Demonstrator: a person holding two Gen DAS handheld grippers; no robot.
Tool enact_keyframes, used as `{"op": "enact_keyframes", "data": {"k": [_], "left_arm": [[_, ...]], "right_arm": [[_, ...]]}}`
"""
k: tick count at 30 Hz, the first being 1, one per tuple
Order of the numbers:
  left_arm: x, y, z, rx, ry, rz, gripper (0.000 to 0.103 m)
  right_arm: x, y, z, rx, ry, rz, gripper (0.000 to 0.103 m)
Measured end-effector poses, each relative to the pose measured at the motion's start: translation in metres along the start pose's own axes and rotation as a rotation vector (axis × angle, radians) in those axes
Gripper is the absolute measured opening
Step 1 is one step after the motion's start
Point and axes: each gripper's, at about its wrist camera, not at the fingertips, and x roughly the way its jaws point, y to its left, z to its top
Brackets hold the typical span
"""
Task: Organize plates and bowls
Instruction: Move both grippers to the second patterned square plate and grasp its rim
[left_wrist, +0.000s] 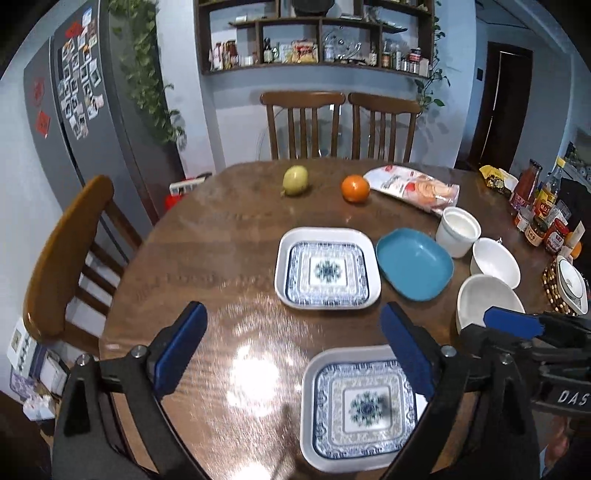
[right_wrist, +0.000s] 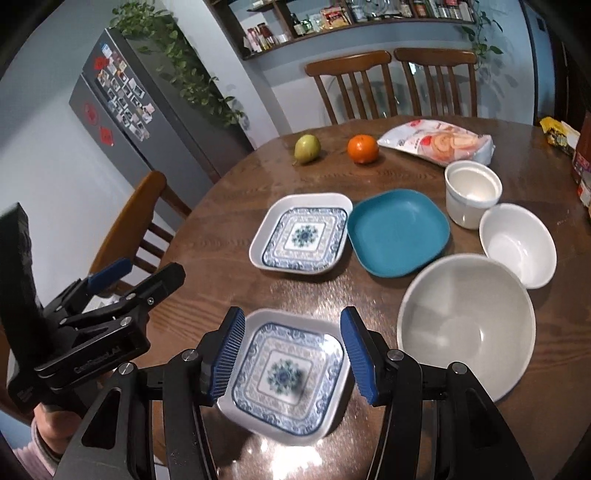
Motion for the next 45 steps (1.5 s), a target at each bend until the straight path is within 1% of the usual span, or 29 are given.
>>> {"op": "enact_keyframes", "data": {"k": [2,6,12,16,19,22,24,28,32,34,36,39,40,41,43,45], "left_arm": [[-0.001,-0.001,0.007,0.016,-0.024,0.003,0.101],[0.002,-0.001,0.019,0.029,-0.048,0.006,0.101],[0.017,0.004,0.033,0.038,-0.049,0.014,0.101],[0.034,0.008,0.048,0.049,-0.046,0.013,0.102],[0.058,0.017,0.059,0.031,-0.003,0.027,0.102],[0.088,0.033,0.067,-0.012,0.067,0.055,0.102],[0.109,0.043,0.066,-0.05,0.116,0.062,0.102],[0.14,0.053,0.057,-0.092,0.191,0.042,0.102],[0.163,0.05,0.044,-0.094,0.237,0.011,0.102],[0.172,0.047,0.038,-0.101,0.261,-0.006,0.102],[0.18,0.045,0.035,-0.108,0.273,-0.02,0.101],[0.189,0.043,0.031,-0.111,0.288,-0.032,0.1],[0.191,0.042,0.03,-0.112,0.294,-0.035,0.1],[0.192,0.042,0.028,-0.114,0.299,-0.04,0.099],[0.195,0.041,0.025,-0.117,0.311,-0.048,0.099],[0.199,0.041,0.021,-0.117,0.323,-0.055,0.096]], "right_arm": [[0.003,0.003,0.006,-0.004,-0.007,0.002,0.055],[0.01,0.007,0.016,-0.009,-0.009,0.0,0.055],[0.024,0.011,0.031,-0.015,-0.008,-0.01,0.055],[0.037,0.008,0.049,-0.005,-0.006,-0.037,0.055],[0.047,0.002,0.064,0.027,0.002,-0.045,0.055],[0.061,-0.006,0.079,0.047,0.018,-0.069,0.055],[0.075,-0.013,0.09,0.057,0.045,-0.085,0.055],[0.103,-0.027,0.103,0.08,0.109,-0.09,0.055],[0.137,-0.044,0.117,0.112,0.17,-0.069,0.055],[0.151,-0.052,0.122,0.119,0.192,-0.086,0.055],[0.163,-0.053,0.127,0.103,0.201,-0.084,0.055],[0.178,-0.051,0.133,0.063,0.217,-0.053,0.055],[0.184,-0.05,0.135,0.055,0.227,-0.057,0.055],[0.191,-0.049,0.136,0.041,0.236,-0.084,0.055],[0.199,-0.05,0.139,0.021,0.254,-0.096,0.055],[0.208,-0.047,0.138,-0.018,0.293,-0.121,0.055]]}}
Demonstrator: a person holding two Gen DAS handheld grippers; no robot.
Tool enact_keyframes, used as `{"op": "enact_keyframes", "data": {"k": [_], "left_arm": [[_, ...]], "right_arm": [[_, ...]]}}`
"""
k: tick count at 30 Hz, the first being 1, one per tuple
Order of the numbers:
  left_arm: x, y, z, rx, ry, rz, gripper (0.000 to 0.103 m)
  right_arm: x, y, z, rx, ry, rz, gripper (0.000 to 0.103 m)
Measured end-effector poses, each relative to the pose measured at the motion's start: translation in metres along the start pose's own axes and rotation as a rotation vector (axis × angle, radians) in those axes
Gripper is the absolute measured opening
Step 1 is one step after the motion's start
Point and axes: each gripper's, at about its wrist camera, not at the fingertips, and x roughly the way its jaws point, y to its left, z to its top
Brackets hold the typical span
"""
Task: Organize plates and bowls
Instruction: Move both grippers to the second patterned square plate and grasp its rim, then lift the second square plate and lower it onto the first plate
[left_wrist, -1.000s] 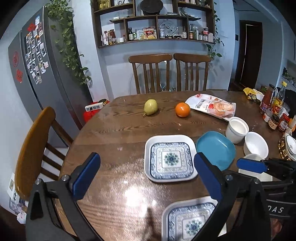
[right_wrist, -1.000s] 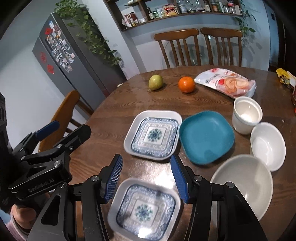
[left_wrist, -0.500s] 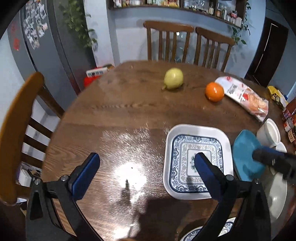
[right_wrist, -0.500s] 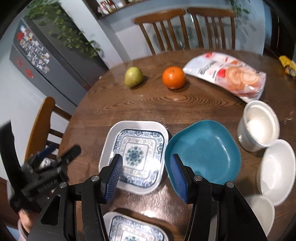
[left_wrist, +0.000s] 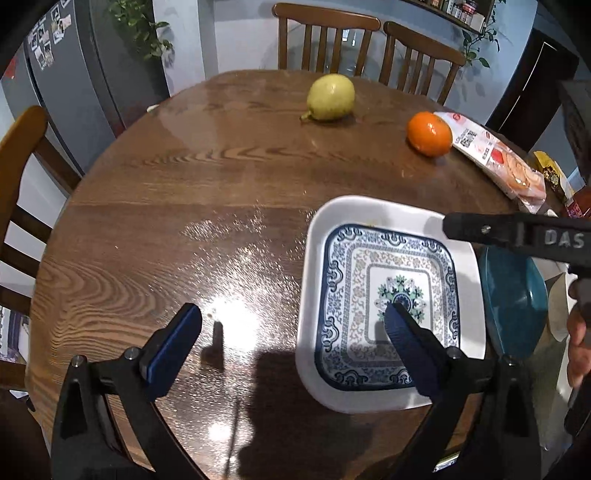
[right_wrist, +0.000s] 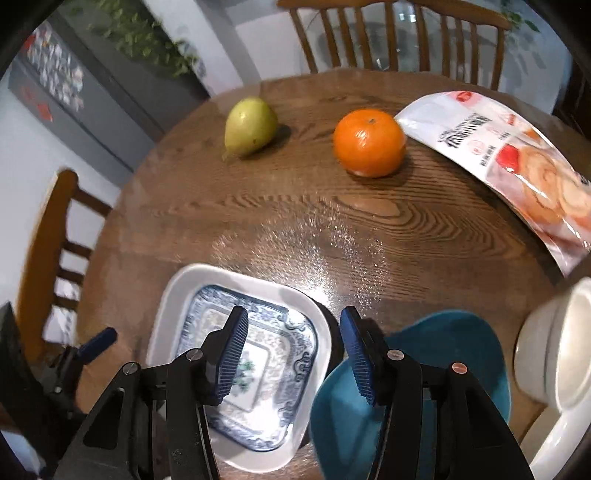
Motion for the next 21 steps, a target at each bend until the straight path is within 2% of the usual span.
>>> {"op": "enact_keyframes", "data": {"k": [3,5,7,8,9,10,11,16,18,21], "left_arm": [[0.006,0.0,-0.002,0.007,0.019,-0.018,0.088],[0.01,-0.001,-0.003,0.016,0.033,-0.029,0.07],[0.013,-0.002,-0.004,0.024,0.032,-0.024,0.058],[0.012,-0.002,-0.005,0.033,0.025,-0.018,0.044],[0.011,-0.002,-0.004,0.031,0.017,-0.036,0.035],[0.01,-0.001,-0.005,0.024,0.015,-0.052,0.025],[0.01,0.0,-0.005,0.021,0.017,-0.055,0.025],[0.01,-0.001,-0.007,0.028,-0.003,-0.027,0.018],[0.007,0.003,-0.008,0.01,-0.005,-0.029,0.014],[-0.005,0.006,-0.009,0.002,-0.026,-0.027,0.013]], "right_arm": [[0.009,0.006,0.0,-0.06,0.051,-0.009,0.054],[0.012,0.008,-0.001,-0.088,0.077,-0.007,0.05],[0.016,0.01,-0.001,-0.114,0.086,-0.033,0.043],[0.018,0.011,-0.001,-0.141,0.077,-0.049,0.035],[0.019,0.01,0.0,-0.148,0.08,-0.058,0.022],[0.021,0.01,-0.001,-0.152,0.084,-0.065,0.017],[0.02,0.009,-0.003,-0.157,0.077,-0.074,0.013],[0.016,0.012,-0.01,-0.162,0.052,-0.1,0.012],[0.011,0.014,-0.014,-0.149,0.042,-0.09,0.011],[-0.007,0.016,-0.017,-0.143,0.01,-0.063,0.01]]}}
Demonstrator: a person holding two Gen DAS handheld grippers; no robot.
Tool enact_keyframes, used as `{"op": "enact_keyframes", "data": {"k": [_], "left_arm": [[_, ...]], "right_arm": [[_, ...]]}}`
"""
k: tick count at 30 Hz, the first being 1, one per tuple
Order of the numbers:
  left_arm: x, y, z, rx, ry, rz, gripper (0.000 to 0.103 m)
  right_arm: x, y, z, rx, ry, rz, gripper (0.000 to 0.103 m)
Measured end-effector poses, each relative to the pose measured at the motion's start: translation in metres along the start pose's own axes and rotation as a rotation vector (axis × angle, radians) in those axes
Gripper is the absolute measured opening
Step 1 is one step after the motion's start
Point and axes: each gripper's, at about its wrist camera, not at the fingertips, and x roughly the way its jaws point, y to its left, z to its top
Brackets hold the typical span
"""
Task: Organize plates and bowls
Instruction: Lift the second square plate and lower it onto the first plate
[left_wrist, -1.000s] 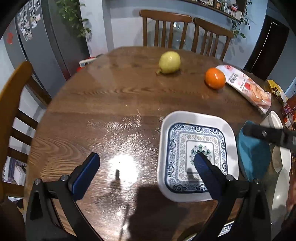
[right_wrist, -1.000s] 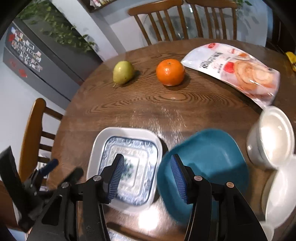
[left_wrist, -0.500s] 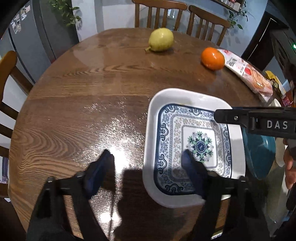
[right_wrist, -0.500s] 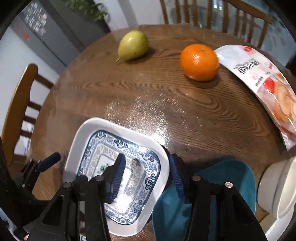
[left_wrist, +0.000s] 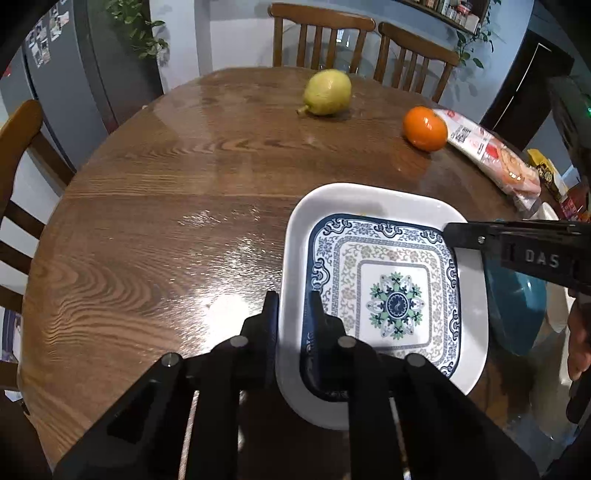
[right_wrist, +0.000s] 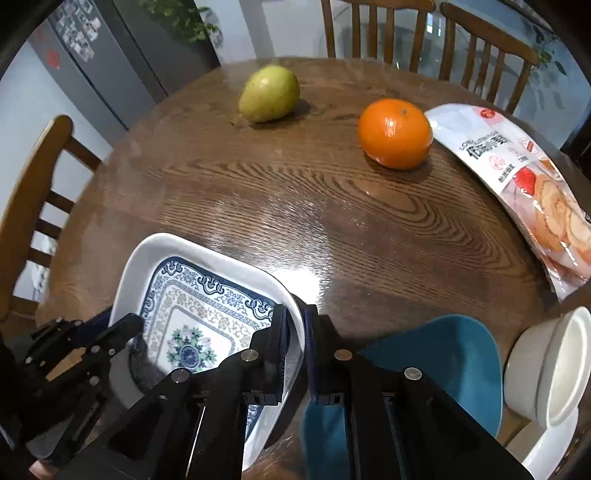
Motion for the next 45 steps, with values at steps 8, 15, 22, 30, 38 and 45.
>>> {"op": "enact_keyframes", "data": {"k": [8,15,22,30,38,45], "left_arm": [[-0.05,-0.006,-0.012,0.006,-0.081,0.022,0.012],[-0.085,-0.022,-0.038,0.021,-0.119,0.014,0.012],[-0.108,-0.037,-0.068,0.027,-0.127,0.006,0.012],[-0.109,-0.048,-0.111,0.029,-0.072,0.01,0.013],[-0.098,-0.053,-0.135,0.009,-0.017,0.026,0.012],[-0.09,-0.057,-0.142,0.008,-0.003,0.039,0.012]], "right_arm": [[-0.062,0.011,-0.02,0.002,-0.118,0.065,0.01],[-0.094,0.014,-0.051,0.025,-0.173,0.094,0.01],[-0.117,0.019,-0.093,0.011,-0.203,0.077,0.01],[-0.121,0.018,-0.135,0.006,-0.147,0.089,0.01],[-0.104,0.023,-0.163,-0.021,-0.064,0.074,0.01],[-0.092,0.022,-0.171,-0.024,-0.03,0.065,0.01]]}}
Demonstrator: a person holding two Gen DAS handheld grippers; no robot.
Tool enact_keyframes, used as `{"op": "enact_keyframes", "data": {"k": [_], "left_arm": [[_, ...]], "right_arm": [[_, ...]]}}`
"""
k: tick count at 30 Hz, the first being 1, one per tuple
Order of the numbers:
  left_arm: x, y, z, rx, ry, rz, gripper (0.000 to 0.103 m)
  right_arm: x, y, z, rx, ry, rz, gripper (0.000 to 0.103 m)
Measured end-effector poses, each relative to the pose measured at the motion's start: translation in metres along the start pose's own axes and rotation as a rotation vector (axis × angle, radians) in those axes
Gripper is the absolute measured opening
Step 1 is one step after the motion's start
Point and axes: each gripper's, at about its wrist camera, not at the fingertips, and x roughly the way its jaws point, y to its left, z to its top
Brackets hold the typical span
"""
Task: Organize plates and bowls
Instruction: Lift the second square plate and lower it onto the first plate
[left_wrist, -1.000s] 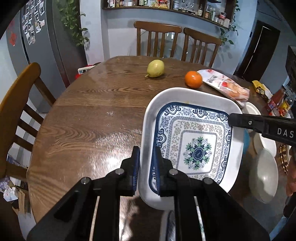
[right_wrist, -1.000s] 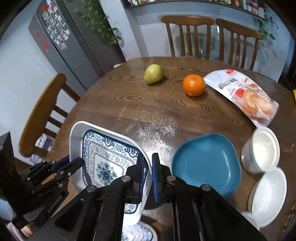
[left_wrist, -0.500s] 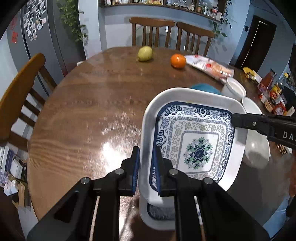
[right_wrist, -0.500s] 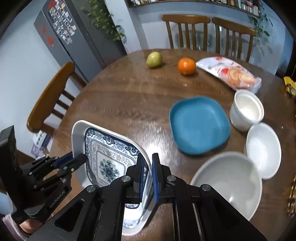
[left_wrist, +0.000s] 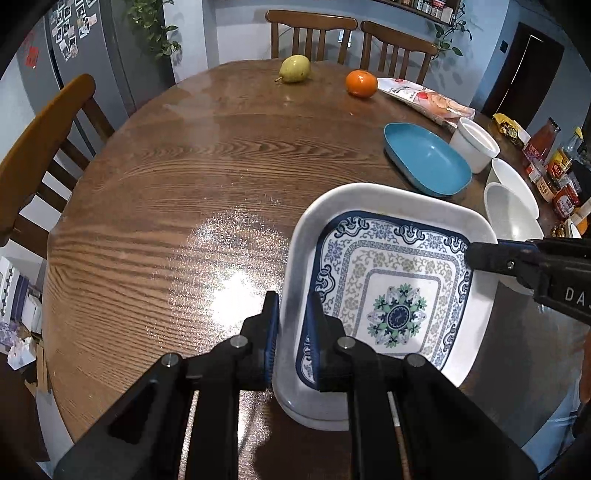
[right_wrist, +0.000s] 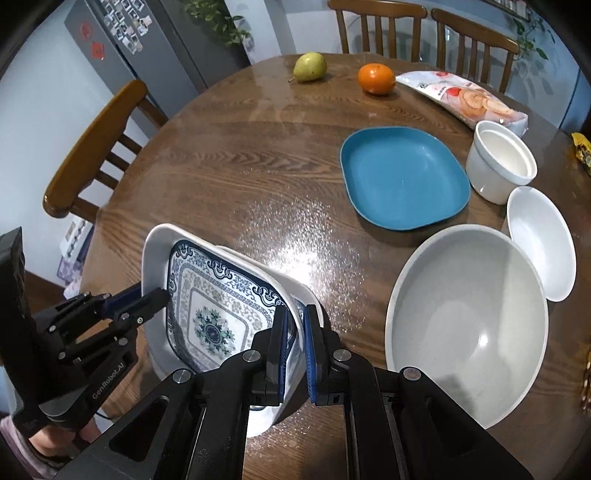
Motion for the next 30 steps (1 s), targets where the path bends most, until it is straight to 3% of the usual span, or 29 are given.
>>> {"op": "enact_keyframes", "data": {"k": [30], "left_arm": [[0.019,-0.001,-0.002,0.036,0.036,0.066,0.013]], "right_arm": [[0.032,0.01,-0.001,-0.054,0.088,-0.075,0.01]]}}
